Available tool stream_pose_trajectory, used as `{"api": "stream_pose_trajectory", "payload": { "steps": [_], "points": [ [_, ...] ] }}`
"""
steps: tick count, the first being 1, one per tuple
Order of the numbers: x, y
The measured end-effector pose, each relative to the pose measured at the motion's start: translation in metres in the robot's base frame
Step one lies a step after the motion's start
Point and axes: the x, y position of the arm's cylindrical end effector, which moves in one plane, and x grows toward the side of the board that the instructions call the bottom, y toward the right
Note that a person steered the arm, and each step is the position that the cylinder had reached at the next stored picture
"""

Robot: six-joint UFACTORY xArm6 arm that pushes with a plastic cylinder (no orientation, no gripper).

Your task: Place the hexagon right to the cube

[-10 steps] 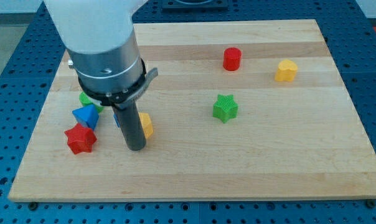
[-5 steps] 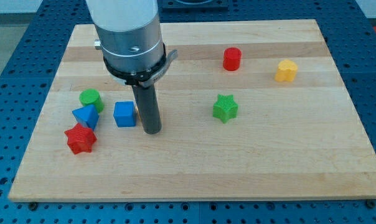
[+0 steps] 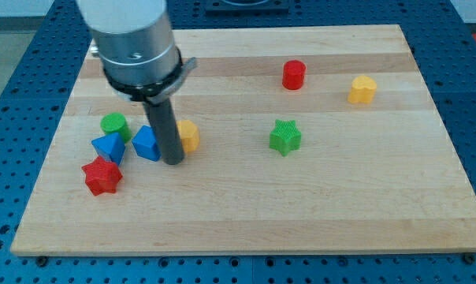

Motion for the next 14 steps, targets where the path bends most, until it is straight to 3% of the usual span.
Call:
{"api": "stream_pose_trajectory", "payload": {
  "steps": [2,4,5,6,7,9,14],
  "points": [
    [-0.001,0.002],
    [0.002,0.074],
    [-0.034,0.075],
    [-0.073,0.071],
    [-0.075,0.045],
    [-0.058,0.035],
    [-0.065,0.006]
  ]
}}
